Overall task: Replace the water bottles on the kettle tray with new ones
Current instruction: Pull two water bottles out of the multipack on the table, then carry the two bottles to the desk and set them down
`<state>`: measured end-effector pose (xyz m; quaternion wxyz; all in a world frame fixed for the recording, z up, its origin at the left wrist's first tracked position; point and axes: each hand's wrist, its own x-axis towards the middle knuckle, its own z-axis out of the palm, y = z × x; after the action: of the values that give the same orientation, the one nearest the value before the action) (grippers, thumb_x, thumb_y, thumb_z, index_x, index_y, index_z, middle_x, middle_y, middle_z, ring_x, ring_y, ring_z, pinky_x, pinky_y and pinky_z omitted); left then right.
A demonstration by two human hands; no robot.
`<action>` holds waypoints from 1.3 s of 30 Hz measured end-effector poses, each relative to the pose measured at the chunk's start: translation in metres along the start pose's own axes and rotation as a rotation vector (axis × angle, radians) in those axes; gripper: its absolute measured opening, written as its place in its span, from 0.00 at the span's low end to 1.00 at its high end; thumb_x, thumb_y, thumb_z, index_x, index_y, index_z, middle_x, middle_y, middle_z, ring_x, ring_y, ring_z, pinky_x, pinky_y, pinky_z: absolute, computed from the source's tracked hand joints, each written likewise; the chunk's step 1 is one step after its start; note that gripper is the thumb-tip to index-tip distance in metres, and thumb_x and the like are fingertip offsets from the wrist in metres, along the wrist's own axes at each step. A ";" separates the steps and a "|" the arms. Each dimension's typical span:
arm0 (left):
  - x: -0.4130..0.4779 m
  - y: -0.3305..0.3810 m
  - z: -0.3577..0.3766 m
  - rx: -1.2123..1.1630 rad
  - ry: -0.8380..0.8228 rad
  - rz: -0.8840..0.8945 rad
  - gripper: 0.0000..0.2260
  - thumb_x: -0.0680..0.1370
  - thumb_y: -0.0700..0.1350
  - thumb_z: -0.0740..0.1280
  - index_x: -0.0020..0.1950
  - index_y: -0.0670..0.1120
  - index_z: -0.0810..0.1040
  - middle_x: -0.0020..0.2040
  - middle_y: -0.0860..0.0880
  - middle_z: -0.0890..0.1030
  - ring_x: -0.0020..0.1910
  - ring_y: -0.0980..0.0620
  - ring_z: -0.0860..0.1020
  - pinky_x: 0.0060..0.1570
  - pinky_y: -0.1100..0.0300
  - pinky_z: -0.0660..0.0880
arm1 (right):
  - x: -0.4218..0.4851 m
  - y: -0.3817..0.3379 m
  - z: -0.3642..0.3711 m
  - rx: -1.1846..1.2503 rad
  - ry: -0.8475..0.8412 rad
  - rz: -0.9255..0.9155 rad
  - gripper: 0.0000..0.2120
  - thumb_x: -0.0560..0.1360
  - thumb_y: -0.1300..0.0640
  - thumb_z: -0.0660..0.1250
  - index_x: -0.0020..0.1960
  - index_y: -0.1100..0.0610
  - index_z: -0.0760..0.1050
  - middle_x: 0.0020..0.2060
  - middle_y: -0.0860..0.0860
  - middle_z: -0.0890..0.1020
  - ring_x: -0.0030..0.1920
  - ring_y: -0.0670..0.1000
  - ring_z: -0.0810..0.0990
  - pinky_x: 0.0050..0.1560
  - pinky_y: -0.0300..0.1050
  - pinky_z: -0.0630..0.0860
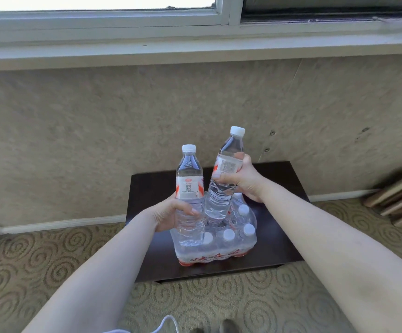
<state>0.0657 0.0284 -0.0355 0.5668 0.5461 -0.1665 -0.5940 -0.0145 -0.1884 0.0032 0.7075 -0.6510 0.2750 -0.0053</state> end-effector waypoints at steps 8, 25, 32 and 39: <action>-0.009 0.026 -0.011 -0.075 0.090 0.081 0.27 0.67 0.36 0.71 0.64 0.46 0.70 0.51 0.43 0.80 0.49 0.44 0.82 0.49 0.47 0.80 | -0.006 -0.032 -0.007 -0.095 -0.219 -0.088 0.23 0.66 0.59 0.77 0.59 0.53 0.75 0.44 0.48 0.83 0.44 0.47 0.84 0.38 0.42 0.81; -0.087 0.048 -0.005 -0.052 0.247 0.292 0.32 0.69 0.32 0.68 0.70 0.53 0.69 0.63 0.42 0.80 0.62 0.41 0.79 0.58 0.41 0.76 | -0.022 -0.056 0.073 -0.032 -0.493 0.033 0.42 0.64 0.61 0.71 0.75 0.53 0.57 0.68 0.63 0.74 0.66 0.63 0.76 0.66 0.69 0.71; -0.149 0.032 0.005 -0.122 0.505 0.336 0.36 0.66 0.32 0.70 0.71 0.51 0.67 0.63 0.40 0.79 0.61 0.39 0.78 0.60 0.36 0.74 | -0.034 -0.060 0.125 -0.042 -0.642 0.049 0.43 0.63 0.61 0.70 0.75 0.61 0.56 0.58 0.63 0.75 0.53 0.60 0.80 0.56 0.60 0.78; -0.229 -0.005 0.017 -0.248 0.668 0.457 0.38 0.63 0.33 0.70 0.73 0.44 0.64 0.60 0.37 0.76 0.59 0.38 0.76 0.62 0.38 0.72 | -0.057 -0.058 0.200 -0.178 -0.827 0.036 0.39 0.64 0.59 0.69 0.73 0.61 0.60 0.58 0.61 0.76 0.56 0.60 0.79 0.66 0.68 0.71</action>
<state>-0.0059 0.2184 0.0717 0.7682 0.5852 -0.0178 -0.2589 0.0366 0.0074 0.0790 0.6993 -0.6520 -0.0211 0.2924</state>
